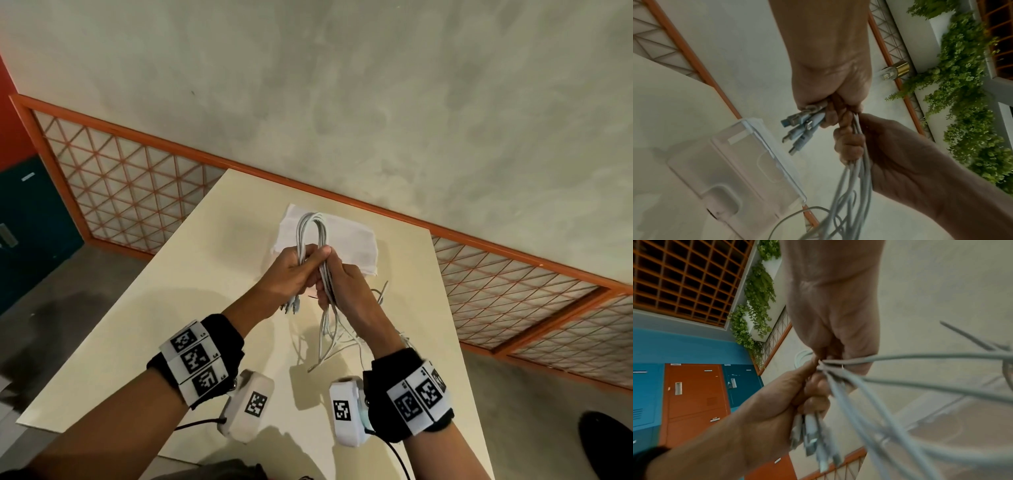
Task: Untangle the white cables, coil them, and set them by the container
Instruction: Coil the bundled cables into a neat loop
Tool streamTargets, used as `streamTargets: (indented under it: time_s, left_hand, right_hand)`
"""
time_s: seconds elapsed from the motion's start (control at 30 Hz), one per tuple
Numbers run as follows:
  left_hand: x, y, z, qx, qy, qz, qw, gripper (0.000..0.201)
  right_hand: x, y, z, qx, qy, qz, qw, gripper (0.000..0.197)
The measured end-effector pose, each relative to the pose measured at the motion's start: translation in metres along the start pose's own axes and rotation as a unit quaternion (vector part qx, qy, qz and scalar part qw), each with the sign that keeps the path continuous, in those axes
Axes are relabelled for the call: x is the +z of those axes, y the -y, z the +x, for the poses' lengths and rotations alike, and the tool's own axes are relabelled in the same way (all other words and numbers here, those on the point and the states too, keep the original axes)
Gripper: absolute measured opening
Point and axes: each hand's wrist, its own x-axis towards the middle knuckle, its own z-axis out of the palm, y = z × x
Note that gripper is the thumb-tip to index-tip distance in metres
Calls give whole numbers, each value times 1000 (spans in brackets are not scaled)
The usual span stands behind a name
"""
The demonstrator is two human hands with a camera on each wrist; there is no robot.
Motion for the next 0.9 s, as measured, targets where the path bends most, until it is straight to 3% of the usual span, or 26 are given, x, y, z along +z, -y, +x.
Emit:
streamTargets:
  time_s: [0.1,0.17,0.27,0.37,0.43,0.57,0.7,0.8,0.9]
  left_hand:
    - [-4,2,0,-13,2,-2,1000,36]
    - [-8,4,-1,-40,13,-9,999,34]
    - [-7,0,-6,-71,104,14,992,33]
    - [-1,-6,-14,-67,197,67,976,33]
    - [2,-9,-17,-53,229,88,968,32]
    - [7,-6,-20,-10,216,120,969,30]
    - [11,-2,-16,89,188,203,957,26]
    - [9,2,-14,69,207,183,959,33]
    - [10,1,-14,44,147,92,984,41]
  right_hand:
    - [-18,-3,5,4,23,-66,998,57]
    - [-32,1,7,-9,14,-48,999,43]
    - [-46,13,7,-115,-36,-83,989,44]
    - [-38,20,9,-223,-29,-182,957,46]
    - [-29,22,9,-246,-36,-202,947,44]
    - [-26,23,15,-209,-63,-170,961,46]
    - [-28,25,18,-130,-66,-140,979,44]
    - [-28,23,13,-119,-60,-94,987,51]
    - [-21,19,8,-101,-63,-3,993,62]
